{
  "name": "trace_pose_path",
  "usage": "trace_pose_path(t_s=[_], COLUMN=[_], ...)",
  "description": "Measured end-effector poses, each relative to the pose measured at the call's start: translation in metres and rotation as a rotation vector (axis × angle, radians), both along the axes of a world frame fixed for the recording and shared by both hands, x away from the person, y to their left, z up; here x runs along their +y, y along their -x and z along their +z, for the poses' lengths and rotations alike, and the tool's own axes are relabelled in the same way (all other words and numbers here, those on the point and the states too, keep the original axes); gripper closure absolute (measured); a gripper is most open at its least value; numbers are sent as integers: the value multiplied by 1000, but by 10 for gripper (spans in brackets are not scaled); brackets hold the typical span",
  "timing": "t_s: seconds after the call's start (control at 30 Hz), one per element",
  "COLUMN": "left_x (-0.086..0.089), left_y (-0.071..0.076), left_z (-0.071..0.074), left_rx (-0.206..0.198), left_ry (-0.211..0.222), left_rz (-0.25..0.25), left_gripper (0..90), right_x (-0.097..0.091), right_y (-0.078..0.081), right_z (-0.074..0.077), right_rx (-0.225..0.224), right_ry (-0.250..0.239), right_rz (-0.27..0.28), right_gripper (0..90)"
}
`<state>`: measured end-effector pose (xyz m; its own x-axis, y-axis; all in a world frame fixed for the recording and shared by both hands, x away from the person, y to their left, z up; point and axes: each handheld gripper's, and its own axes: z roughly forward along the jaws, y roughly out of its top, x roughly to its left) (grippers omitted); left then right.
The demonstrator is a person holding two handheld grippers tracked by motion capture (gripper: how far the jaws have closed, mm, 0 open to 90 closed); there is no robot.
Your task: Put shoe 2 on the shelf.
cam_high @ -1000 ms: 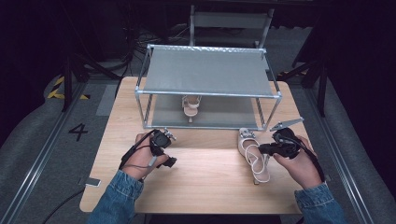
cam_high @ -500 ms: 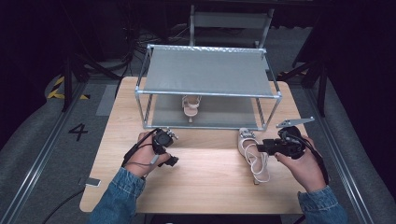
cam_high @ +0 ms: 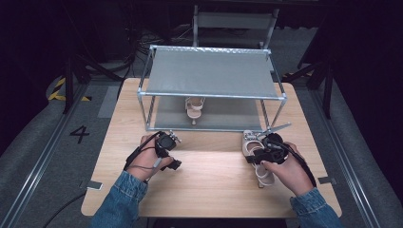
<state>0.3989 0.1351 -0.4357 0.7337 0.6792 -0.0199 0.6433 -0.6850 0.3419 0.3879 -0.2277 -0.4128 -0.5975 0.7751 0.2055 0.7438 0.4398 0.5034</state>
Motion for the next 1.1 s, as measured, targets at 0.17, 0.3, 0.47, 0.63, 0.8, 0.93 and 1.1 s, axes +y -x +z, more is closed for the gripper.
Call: trace_pose_path(t_s=[0.17, 0.3, 0.47, 0.63, 0.8, 0.93, 1.1], left_x=[0, 1, 2, 4, 6, 6, 9], left_y=[1, 1, 2, 2, 0, 0, 1], left_z=[-3, -4, -5, -4, -5, -5, -5], left_rx=[9, 9, 14, 14, 14, 13, 19], left_ry=[-9, -15, -7, -2, -2, 0, 1], left_rz=[3, -1, 7, 9, 10, 11, 17], left_gripper=[238, 237, 237, 236, 236, 237, 235], right_x=[5, 10, 18, 20, 23, 17, 14], right_y=[-6, -9, -10, -9, -3, -1, 3], right_z=[-10, -14, -19, -20, -17, -11, 0], right_rx=[5, 17, -6, -51, -72, -76, -103], right_ry=[59, 74, 128, 171, 238, 217, 171], right_rz=[16, 13, 17, 16, 26, 17, 27], right_gripper=[529, 550, 621, 824, 852, 854, 854])
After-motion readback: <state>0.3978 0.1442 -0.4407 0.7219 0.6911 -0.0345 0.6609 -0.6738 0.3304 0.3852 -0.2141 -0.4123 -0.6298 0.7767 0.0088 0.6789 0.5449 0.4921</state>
